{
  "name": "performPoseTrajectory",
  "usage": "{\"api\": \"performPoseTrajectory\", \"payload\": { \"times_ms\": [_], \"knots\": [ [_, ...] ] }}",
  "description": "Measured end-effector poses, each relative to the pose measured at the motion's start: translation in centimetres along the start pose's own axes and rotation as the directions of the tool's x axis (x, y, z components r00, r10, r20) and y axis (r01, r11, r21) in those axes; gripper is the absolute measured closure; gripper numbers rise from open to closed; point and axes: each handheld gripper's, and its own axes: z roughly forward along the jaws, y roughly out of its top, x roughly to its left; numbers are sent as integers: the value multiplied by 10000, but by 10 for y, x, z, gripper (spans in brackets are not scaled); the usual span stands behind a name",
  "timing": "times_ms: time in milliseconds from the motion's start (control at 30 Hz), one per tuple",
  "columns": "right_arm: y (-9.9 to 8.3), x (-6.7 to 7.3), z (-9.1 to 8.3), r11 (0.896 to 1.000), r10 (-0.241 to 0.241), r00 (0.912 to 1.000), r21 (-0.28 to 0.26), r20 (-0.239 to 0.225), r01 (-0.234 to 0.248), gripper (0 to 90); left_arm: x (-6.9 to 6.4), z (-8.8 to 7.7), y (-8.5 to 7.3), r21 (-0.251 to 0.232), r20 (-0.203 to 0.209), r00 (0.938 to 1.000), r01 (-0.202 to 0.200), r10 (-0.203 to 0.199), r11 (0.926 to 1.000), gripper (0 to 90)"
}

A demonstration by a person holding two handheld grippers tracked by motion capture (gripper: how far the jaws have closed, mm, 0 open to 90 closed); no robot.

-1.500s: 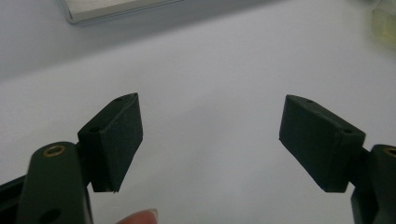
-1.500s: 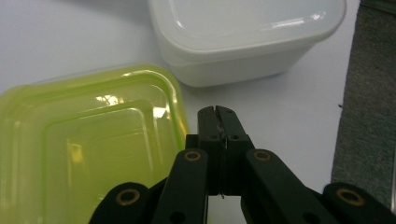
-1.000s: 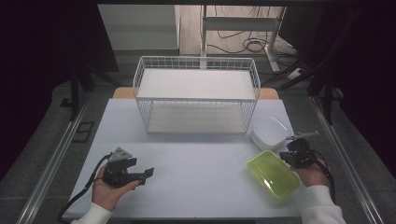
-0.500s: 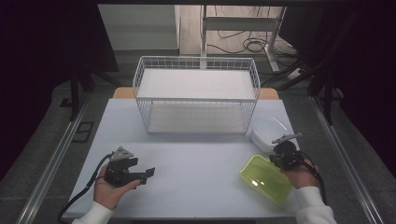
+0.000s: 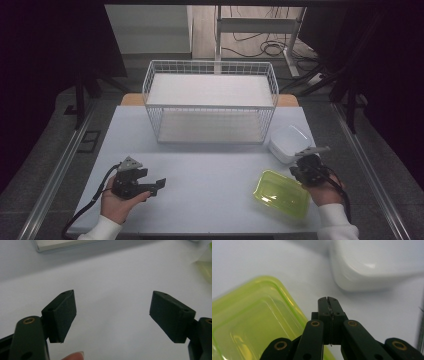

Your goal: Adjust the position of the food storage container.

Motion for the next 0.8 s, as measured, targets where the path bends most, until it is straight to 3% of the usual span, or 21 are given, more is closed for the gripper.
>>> {"api": "performPoseTrajectory", "payload": {
  "times_ms": [100, 300, 500, 600, 800],
  "knots": [
    [-26, -9, -19, 9972, 741, 9965, 80, 398, -745, 892, 1, 1, 0, 63, -59, 10000, 6, -6, 10000, 211],
    [-58, -12, -25, 9884, 1416, 9870, 447, 759, -1453, 892, 1, 4, 1, 38, -2, 9999, 161, -161, 9999, 214],
    [-63, -11, -30, 9842, 1669, 9815, 445, 935, -1716, 892, 0, 7, 3, 110, -18, 9999, 168, -168, 9998, 214],
    [-69, -9, -26, 9793, 1724, 9812, 924, 865, -1802, 892, 1, 6, 3, 89, -111, 9998, 142, -141, 9999, 215],
    [-67, -6, -21, 9786, 1652, 9834, 1116, 755, -1730, 892, 0, 8, 2, 141, -10, 9998, 178, -177, 9997, 215]
  ]
}}
